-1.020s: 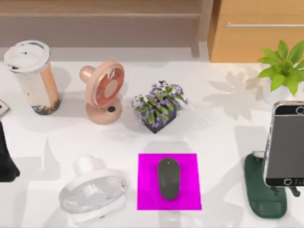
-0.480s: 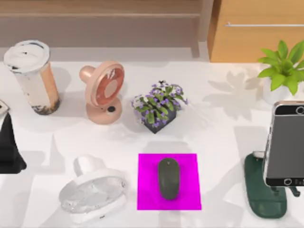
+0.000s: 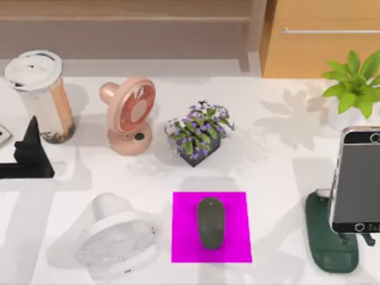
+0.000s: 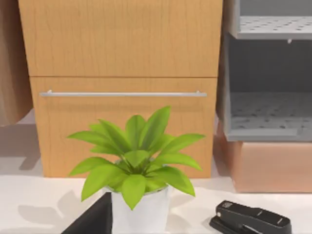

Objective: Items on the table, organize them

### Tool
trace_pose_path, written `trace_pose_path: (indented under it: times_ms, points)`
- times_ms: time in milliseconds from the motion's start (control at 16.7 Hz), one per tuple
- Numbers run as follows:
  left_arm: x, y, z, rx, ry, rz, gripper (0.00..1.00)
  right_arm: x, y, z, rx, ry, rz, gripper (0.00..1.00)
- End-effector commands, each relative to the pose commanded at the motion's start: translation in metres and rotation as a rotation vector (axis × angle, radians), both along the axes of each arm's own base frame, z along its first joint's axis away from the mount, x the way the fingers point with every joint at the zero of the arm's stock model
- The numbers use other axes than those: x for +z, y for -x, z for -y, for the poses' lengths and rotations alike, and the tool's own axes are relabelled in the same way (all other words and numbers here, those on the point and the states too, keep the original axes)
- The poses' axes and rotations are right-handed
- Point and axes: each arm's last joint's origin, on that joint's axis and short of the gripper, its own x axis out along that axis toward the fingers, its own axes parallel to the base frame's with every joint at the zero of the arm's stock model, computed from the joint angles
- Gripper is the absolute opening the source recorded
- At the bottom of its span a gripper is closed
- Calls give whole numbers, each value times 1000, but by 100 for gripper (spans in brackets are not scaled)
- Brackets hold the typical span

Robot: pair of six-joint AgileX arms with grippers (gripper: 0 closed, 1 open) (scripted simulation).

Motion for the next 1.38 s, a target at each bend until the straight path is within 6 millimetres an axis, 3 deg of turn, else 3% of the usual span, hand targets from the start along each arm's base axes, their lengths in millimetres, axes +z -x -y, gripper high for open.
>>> trace_pose_path:
  times_ms: [360, 720, 1380]
  points:
    - [-31, -57, 7, 18, -24, -31, 100, 0, 0, 0, 0, 0, 0, 100]
    - [-75, -97, 12, 22, -60, -27, 100, 0, 0, 0, 0, 0, 0, 100]
    - [-83, -116, 12, 31, -65, 2, 100, 0, 0, 0, 0, 0, 0, 100]
